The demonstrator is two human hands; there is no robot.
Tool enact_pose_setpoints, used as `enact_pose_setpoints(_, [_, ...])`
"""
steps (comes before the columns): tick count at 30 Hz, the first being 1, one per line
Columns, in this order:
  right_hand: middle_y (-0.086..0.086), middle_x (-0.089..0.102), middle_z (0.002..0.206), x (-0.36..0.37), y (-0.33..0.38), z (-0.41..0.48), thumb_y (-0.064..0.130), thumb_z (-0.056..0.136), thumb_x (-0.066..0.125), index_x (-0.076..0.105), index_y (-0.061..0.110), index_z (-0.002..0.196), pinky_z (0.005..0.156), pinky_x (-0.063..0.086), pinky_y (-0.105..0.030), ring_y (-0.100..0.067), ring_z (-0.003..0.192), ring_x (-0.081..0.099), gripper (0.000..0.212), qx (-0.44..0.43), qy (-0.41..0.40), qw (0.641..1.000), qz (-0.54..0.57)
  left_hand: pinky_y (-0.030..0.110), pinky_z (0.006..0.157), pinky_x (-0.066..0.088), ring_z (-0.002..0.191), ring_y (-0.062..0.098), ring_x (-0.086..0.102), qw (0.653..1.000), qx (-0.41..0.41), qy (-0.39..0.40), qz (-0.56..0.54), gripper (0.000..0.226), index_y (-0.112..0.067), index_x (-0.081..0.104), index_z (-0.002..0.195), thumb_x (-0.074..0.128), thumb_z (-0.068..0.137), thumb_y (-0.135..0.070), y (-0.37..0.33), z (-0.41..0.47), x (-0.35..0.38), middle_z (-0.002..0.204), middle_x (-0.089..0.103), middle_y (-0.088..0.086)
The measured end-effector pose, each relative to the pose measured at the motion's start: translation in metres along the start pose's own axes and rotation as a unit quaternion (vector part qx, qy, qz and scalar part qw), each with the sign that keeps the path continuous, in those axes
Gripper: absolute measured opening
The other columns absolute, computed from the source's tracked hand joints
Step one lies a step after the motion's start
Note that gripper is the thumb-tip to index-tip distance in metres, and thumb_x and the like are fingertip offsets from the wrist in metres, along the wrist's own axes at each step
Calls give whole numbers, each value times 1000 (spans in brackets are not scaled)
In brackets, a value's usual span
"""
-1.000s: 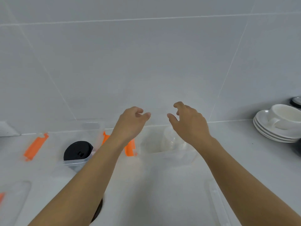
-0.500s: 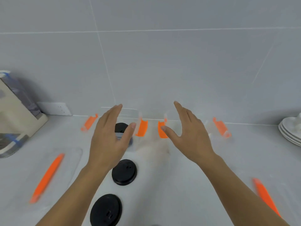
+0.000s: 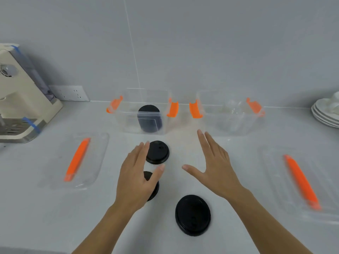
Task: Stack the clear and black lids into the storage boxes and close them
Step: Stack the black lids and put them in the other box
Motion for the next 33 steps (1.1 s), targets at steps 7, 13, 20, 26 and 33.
enact_pose_setpoints(7, [1,4,158,22,-4,-54,81,67,28,-23,47,133,113,8,-33,-11,144,2,90,56,36,998,2,28,115,15,143,9,17,997,-3,79,-16,80,-31,21,148,37,80,-70,13,-34,27,155,26,-8])
enact_pose_setpoints(13, [4,-3,157,38,-12,-87,80,60,49,-29,49,129,113,1,-31,-10,143,-6,109,84,139,987,8,22,113,2,146,10,10,989,20,144,19,76,-21,20,149,41,86,-60,13,-52,55,156,24,-7])
enact_pose_setpoints(20, [10,8,155,49,-30,-110,61,61,68,-19,38,140,112,-2,-30,-8,142,-2,121,75,231,970,-7,30,116,-2,147,16,-4,968,10,229,104,71,-16,44,134,42,83,-65,16,-62,86,160,10,0])
enact_pose_setpoints(26, [14,19,152,56,-35,-111,57,64,67,4,30,146,108,-1,-24,-2,140,8,107,68,183,981,-2,36,115,3,146,20,-7,960,-66,270,21,50,-23,52,124,55,83,-50,8,-61,90,160,3,5])
enact_pose_setpoints(33, [11,33,143,61,-32,-108,49,61,72,17,24,144,101,8,-15,-6,131,28,102,44,159,986,10,37,112,15,141,23,7,939,-177,291,-42,54,-19,51,121,71,75,-37,2,-50,85,153,14,2])
Point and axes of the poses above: each hand's wrist, its own z-axis towards the middle knuckle, its own x-axis out of the palm, y = z × x, the point moved 1 cm from there along z, towards the middle knuckle
